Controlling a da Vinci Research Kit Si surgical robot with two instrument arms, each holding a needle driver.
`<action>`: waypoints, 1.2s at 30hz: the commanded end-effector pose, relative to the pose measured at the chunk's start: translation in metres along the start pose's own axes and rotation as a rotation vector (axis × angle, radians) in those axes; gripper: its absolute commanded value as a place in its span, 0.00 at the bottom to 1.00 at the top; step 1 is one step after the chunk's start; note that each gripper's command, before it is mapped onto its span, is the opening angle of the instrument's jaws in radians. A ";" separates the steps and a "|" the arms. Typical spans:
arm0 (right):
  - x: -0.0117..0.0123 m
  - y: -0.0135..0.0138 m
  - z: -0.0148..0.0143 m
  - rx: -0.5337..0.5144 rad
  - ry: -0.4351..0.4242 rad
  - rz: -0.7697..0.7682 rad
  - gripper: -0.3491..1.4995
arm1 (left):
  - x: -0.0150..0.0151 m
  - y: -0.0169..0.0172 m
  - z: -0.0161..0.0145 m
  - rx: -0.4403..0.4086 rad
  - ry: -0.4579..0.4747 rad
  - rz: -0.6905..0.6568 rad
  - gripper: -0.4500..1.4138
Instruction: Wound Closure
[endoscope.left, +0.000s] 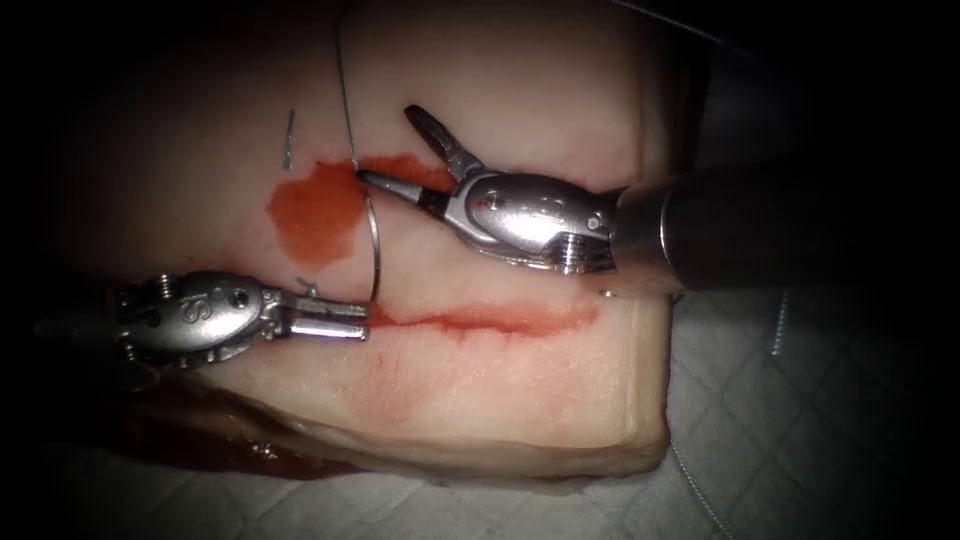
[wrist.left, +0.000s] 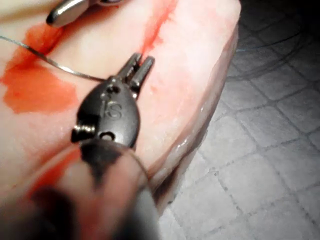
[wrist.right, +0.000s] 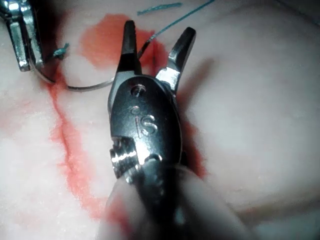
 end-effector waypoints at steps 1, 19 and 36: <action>0.0004 0.0003 0.0009 -0.001 -0.003 -0.001 0.96 | 0.0005 0.0002 0.0005 -0.003 0.000 -0.005 0.00; 0.0000 0.0020 0.0016 -0.018 -0.007 -0.015 0.77 | -0.0160 -0.0015 -0.0054 -0.138 -0.353 -1.397 0.00; -0.0042 0.0017 0.0016 -0.084 -0.071 0.000 0.89 | -0.0203 0.0008 -0.0080 -0.177 -0.526 -0.559 0.00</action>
